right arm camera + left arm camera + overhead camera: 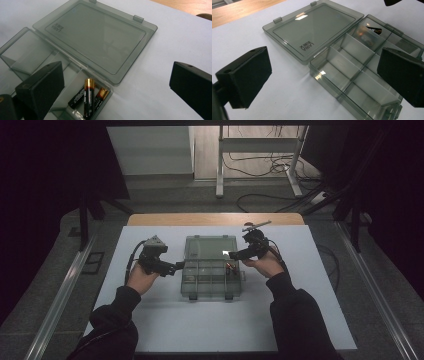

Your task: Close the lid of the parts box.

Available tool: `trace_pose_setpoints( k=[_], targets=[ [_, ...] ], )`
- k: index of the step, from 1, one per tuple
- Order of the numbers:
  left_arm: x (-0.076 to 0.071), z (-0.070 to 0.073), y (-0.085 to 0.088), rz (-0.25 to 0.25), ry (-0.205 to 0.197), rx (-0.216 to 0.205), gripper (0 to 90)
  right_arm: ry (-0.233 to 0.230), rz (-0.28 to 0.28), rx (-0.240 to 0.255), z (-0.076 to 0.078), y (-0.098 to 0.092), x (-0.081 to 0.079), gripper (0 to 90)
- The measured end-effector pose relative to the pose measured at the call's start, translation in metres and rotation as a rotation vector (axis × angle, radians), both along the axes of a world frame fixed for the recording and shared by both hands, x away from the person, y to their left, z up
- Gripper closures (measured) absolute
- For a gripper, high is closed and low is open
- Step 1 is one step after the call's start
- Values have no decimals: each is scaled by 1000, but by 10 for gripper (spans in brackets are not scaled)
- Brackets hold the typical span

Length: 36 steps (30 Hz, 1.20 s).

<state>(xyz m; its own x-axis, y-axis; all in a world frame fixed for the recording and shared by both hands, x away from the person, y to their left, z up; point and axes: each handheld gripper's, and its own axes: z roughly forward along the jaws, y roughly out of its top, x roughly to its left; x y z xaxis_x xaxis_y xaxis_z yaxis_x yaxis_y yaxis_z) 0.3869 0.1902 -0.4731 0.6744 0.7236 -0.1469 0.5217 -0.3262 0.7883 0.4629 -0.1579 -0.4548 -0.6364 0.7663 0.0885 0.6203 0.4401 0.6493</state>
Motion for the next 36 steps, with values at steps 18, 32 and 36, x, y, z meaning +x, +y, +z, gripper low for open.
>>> trace_pose_setpoints(
  k=[18,32,36],
  targets=[
    [16,-5,1,10,4,-12,0,18,-11,-66,0,2,26,490],
    [29,-12,-2,15,13,3,3,128,-85,-92,-16,14,48,671],
    [32,-15,-4,11,11,12,4,145,-105,-100,-20,16,53,708]
  ],
)
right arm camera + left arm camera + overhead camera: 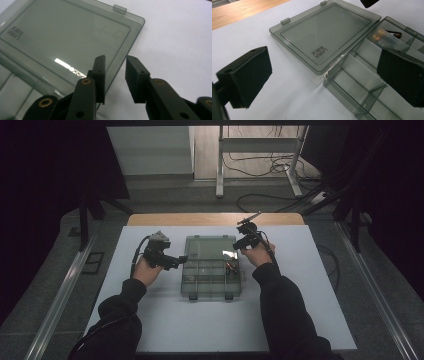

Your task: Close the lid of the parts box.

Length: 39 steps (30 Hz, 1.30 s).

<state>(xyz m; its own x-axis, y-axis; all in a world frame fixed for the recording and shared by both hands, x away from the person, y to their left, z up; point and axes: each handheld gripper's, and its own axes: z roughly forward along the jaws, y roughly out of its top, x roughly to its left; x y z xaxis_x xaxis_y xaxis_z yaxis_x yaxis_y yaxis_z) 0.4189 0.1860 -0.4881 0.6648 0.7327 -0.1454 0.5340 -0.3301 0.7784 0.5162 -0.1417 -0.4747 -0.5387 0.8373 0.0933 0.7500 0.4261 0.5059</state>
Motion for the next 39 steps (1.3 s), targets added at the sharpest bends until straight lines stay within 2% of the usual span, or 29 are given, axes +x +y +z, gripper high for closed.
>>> trace_pose_setpoints(
  k=[3,8,19,23,26,29,32,37,39],
  targets=[
    [2,-1,-1,0,0,2,4,8,-11,-14,-2,1,3,739],
    [6,-4,-2,6,2,-1,5,28,-43,2,-8,1,8,798],
    [11,-9,-3,7,5,8,5,55,-81,-12,-18,6,16,766],
    [10,-9,-4,2,3,12,5,77,-108,14,-18,4,19,779],
    [10,-10,-5,-3,2,12,5,125,-157,60,-19,1,23,799],
    [10,-10,-5,-7,3,14,5,146,-174,94,-20,-3,25,802],
    [11,-10,-5,-7,3,15,5,178,-213,132,-21,-6,27,822],
    [10,-10,-3,1,4,11,5,186,-248,142,-20,-3,27,852],
    [10,-9,-1,4,7,9,5,178,-245,140,-20,-1,27,859]
  ],
)
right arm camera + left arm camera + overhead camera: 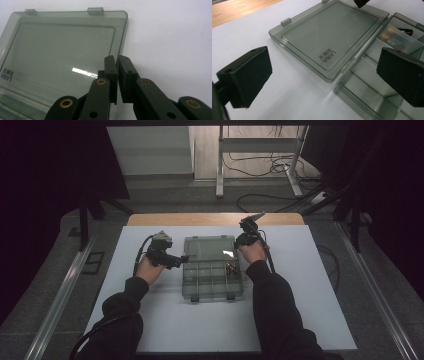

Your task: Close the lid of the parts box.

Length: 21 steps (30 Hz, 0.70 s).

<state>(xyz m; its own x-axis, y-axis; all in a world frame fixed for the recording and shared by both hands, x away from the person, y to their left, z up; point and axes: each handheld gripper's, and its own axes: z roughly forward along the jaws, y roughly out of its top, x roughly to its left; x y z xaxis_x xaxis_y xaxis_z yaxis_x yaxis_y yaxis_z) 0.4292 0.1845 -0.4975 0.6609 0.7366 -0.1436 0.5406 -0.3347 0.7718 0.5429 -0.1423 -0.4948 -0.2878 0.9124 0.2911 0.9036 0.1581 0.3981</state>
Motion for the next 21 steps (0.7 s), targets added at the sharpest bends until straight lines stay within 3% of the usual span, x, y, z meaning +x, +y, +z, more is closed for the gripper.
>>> trace_pose_setpoints(
  k=[6,8,11,14,17,21],
  targets=[
    [0,-1,3,14,8,7,3,-31,6,-26,2,7,-3,874],
    [0,-1,5,13,14,-12,4,-46,10,-30,4,8,-5,875],
    [0,-1,8,38,6,-9,45,-71,14,-27,7,7,-7,876],
    [0,0,14,59,4,-25,190,-96,23,-24,11,7,-9,876],
    [0,-2,18,66,12,-47,394,-121,29,-28,15,7,-12,877],
    [2,-6,19,44,29,-38,693,-146,32,-23,19,7,-15,878]
  ],
)
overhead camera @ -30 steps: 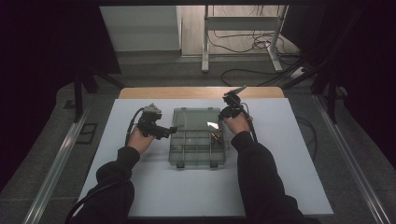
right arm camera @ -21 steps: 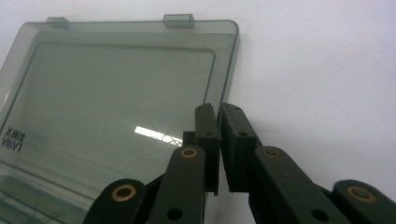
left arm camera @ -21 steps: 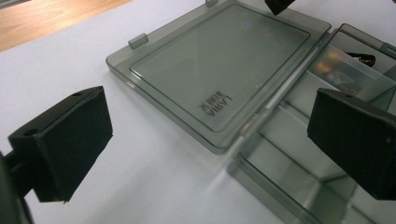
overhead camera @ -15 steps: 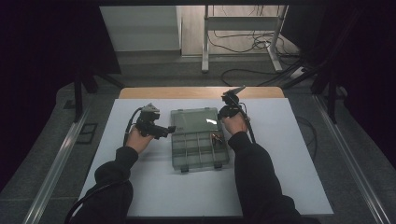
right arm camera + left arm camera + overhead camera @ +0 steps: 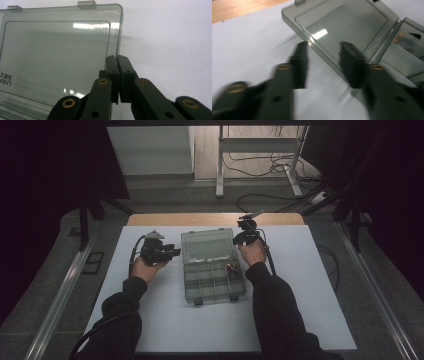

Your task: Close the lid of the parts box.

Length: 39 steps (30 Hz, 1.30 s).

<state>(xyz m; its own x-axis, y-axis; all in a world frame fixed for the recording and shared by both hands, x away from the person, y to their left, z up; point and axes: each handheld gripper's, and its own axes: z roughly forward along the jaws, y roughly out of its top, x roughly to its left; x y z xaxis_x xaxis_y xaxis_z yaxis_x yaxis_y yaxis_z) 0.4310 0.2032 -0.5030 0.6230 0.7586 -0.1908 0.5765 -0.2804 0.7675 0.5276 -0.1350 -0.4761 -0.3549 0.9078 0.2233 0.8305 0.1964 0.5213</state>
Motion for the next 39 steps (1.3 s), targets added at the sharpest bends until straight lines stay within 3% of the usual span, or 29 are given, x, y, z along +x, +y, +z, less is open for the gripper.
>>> trace_pose_setpoints(
  k=[3,5,13,19,25,33,39],
  targets=[
    [2,-3,-2,-13,15,3,843,-17,1,3,2,0,-2,879],
    [4,-6,-4,-13,27,20,891,-27,6,2,3,0,-3,879],
    [10,-19,-7,12,56,77,893,-55,10,12,6,-2,-8,878],
    [15,-26,-12,-1,71,79,892,-69,16,15,8,-3,-10,878],
    [20,-30,-20,17,75,73,893,-87,16,19,10,-3,-13,879],
    [27,-33,-24,45,79,16,893,-110,22,18,12,-3,-16,879],
    [31,-32,-26,52,67,5,893,-125,24,17,14,-3,-19,879]
  ],
)
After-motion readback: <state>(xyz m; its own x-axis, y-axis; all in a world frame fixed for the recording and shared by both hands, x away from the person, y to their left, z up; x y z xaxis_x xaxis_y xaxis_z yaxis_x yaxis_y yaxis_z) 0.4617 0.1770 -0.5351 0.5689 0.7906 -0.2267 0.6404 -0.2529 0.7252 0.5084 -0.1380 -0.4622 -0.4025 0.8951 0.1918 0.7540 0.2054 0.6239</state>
